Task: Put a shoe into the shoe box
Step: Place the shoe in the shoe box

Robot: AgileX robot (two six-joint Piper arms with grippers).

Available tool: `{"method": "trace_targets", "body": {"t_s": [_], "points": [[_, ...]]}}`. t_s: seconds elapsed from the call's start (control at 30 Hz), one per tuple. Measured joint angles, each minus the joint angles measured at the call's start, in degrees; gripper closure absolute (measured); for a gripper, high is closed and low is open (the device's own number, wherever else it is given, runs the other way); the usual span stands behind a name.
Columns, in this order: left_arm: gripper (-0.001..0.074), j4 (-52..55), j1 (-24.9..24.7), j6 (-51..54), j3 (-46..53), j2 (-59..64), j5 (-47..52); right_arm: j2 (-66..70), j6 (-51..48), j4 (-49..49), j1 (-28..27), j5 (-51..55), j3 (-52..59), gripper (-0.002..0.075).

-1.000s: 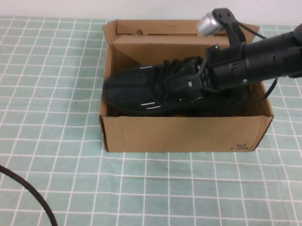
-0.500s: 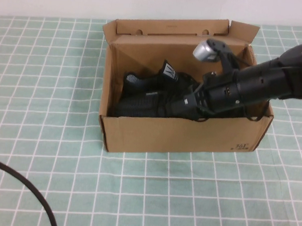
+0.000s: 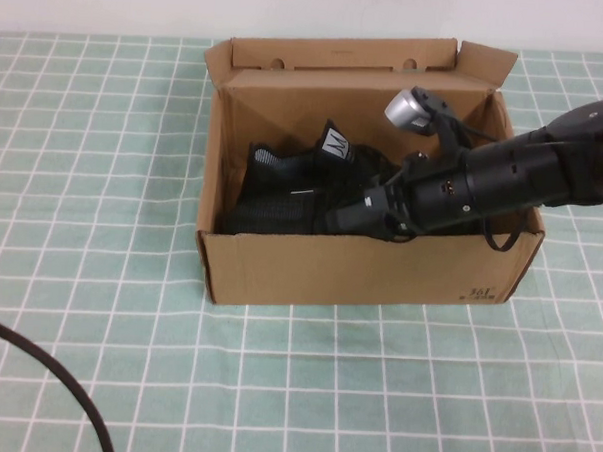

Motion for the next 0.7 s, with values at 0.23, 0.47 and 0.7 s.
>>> {"method": "trace_targets", "body": {"t_s": [0.23,0.47,0.7], "points": [[0.0732,1.18,0.00,0.00,0.00,0.00,0.00,-6.66,-0.53,-5.73,0.00,-1.31,0.00,0.0239],[0.0732,5.96,0.00,0.00,0.00,0.00,0.53,-12.60,5.99,-20.11,0.00,-5.91,0.00,0.0239],[0.0732,9.29,0.00,-0.12,0.00,0.00,2.23,-20.65,9.05,-28.39,0.00,-7.65,0.00,0.0240]]}}
